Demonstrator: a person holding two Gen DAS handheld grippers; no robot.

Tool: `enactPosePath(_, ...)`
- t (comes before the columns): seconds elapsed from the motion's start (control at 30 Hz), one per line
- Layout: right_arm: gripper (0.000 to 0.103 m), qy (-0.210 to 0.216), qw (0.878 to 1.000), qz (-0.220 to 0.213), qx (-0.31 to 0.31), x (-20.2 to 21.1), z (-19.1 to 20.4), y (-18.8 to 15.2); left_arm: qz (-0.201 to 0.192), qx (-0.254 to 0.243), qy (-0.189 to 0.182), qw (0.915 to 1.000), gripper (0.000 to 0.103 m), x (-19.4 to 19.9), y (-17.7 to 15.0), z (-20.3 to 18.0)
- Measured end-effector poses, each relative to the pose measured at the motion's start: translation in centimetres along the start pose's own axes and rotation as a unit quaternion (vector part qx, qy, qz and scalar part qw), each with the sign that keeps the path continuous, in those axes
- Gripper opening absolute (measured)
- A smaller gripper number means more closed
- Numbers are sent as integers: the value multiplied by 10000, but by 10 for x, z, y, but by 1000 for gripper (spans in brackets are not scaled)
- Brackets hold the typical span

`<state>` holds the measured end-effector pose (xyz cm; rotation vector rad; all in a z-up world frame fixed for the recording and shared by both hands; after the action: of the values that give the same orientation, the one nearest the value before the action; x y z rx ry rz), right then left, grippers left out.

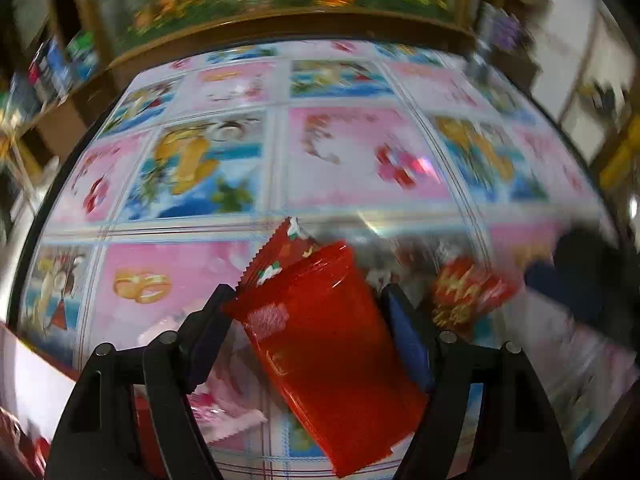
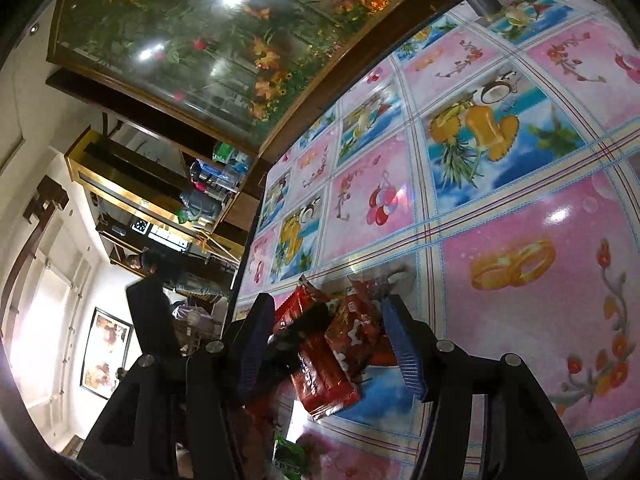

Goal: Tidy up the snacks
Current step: 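Close left gripper on red bar while right gripper grasps red flowered snacks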

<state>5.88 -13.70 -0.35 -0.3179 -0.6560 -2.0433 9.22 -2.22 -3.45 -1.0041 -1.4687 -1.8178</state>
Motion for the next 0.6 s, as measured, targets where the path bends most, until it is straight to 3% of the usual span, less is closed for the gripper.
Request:
enactPosePath(0.23, 59, -232, 9996, 105, -93, -4, -9, 0, 57, -662, -482, 9966, 71, 22, -28, -29)
enactPosePath(0.4, 59, -589, 9982, 39, 115, 0, -12, 2, -1, -702, -1000, 9925, 71, 50, -46, -33)
enactPosePath(0.6, 59, -1115, 9890, 84, 965, -2, 2, -2, -7, -544, -1053, 9930, 72, 70, -61, -26)
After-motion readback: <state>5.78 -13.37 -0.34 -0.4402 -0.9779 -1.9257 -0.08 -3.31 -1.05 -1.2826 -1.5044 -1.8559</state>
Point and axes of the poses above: each gripper's, at about its wrist camera, not at the fingertips, and x roughly against the way its jaws point, z to its left, y to its top, the point moved 5 cm from there along -x, roughly the way its jaws point, and after that the axes turned 6 degrees about -x, right-handed, at the moved point
